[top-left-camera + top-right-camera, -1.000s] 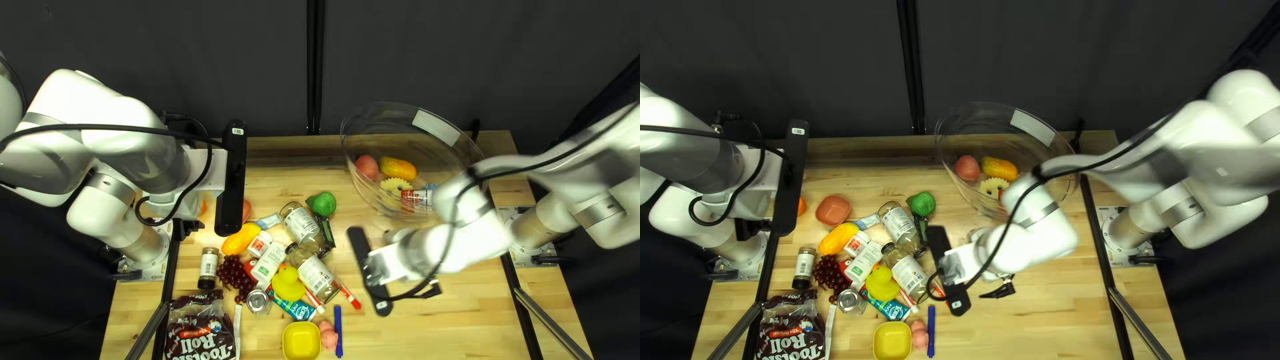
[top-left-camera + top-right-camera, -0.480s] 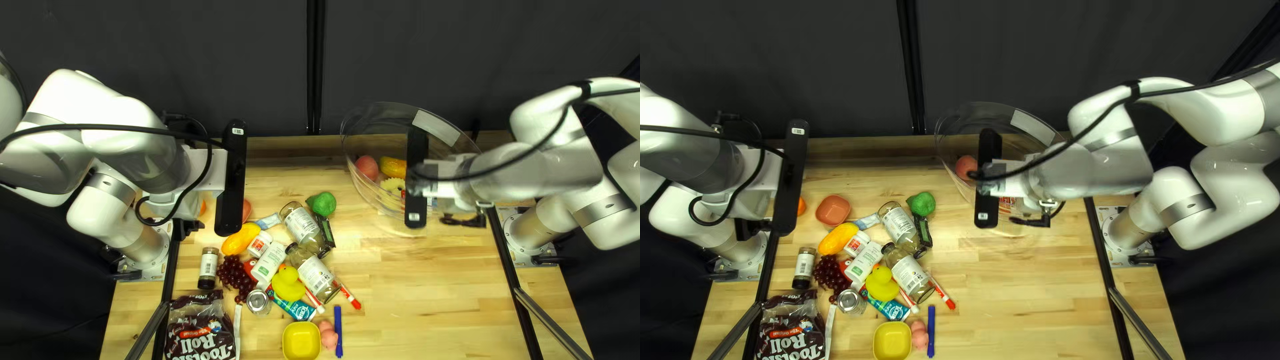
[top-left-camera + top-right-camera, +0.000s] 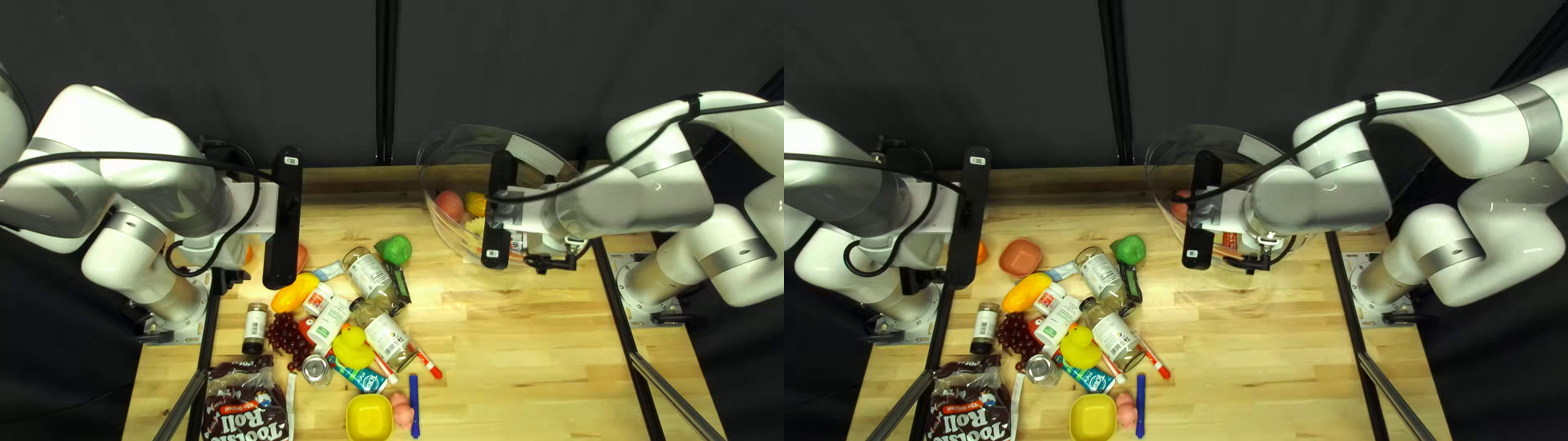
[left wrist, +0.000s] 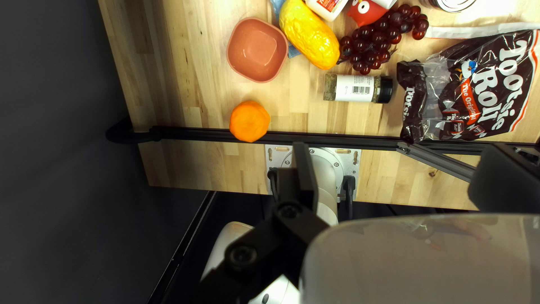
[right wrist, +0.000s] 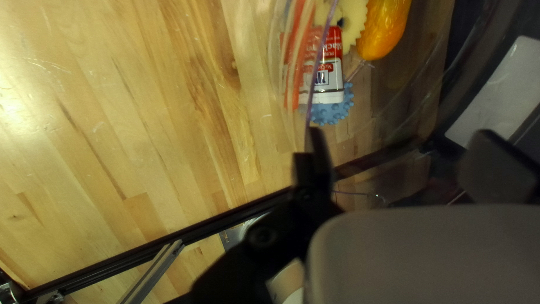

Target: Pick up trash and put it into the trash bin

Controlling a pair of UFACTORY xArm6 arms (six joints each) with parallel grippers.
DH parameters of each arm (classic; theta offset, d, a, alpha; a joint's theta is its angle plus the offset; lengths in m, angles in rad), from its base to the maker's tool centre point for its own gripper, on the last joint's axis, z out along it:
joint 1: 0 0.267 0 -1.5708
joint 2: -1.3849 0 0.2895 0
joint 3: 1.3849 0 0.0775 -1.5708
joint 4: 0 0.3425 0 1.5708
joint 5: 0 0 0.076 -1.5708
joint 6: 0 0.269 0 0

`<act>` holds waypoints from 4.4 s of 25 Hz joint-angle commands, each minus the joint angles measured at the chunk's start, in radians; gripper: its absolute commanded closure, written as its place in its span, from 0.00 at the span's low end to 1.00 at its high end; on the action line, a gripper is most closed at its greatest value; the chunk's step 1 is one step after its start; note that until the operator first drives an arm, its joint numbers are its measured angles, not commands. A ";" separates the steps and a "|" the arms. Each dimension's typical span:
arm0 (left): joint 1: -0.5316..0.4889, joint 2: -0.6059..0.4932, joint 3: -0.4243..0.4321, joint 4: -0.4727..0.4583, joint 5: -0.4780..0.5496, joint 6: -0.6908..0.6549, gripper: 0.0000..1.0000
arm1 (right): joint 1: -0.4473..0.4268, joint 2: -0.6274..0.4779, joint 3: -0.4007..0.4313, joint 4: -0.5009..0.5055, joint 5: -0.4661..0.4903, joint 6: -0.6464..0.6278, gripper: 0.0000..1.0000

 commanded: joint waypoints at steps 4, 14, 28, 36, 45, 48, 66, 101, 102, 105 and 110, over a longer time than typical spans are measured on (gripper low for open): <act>0.000 0.000 0.000 0.000 0.000 0.000 0.00 | 0.088 0.227 -0.047 -0.042 -0.229 0.077 0.00; 0.000 0.000 0.000 0.000 0.000 0.000 0.00 | 0.222 0.548 -0.193 -0.088 -0.419 0.068 0.00; 0.000 0.000 0.000 0.000 0.000 0.000 0.00 | 0.223 0.784 -0.316 -0.054 -0.638 -0.532 0.00; 0.000 0.000 0.000 0.000 0.000 0.000 0.00 | 0.226 0.897 -0.454 -0.012 -0.563 -0.702 0.00; 0.000 0.000 0.000 0.000 0.000 0.000 0.00 | 0.225 1.027 -0.630 0.013 -0.445 -0.774 0.00; 0.000 0.000 0.000 0.000 0.000 0.000 0.00 | 0.224 1.054 -0.671 0.006 -0.407 -0.748 0.00; 0.000 0.000 0.000 0.000 0.000 0.000 0.00 | 0.236 1.168 -0.853 -0.005 -0.259 -0.768 0.43; 0.000 0.000 0.000 0.000 0.000 0.000 0.00 | 0.073 -0.087 0.097 -0.160 0.082 -0.193 0.96; 0.000 0.000 0.000 0.000 0.000 0.000 0.00 | 0.055 -0.104 0.114 -0.156 0.087 -0.190 0.96; 0.000 0.000 0.000 0.000 0.000 0.000 0.00 | -0.040 -0.178 0.199 -0.130 0.073 -0.196 0.97; 0.000 0.000 0.000 0.000 0.000 0.000 0.00 | -0.131 -0.223 0.270 -0.086 0.061 -0.149 0.13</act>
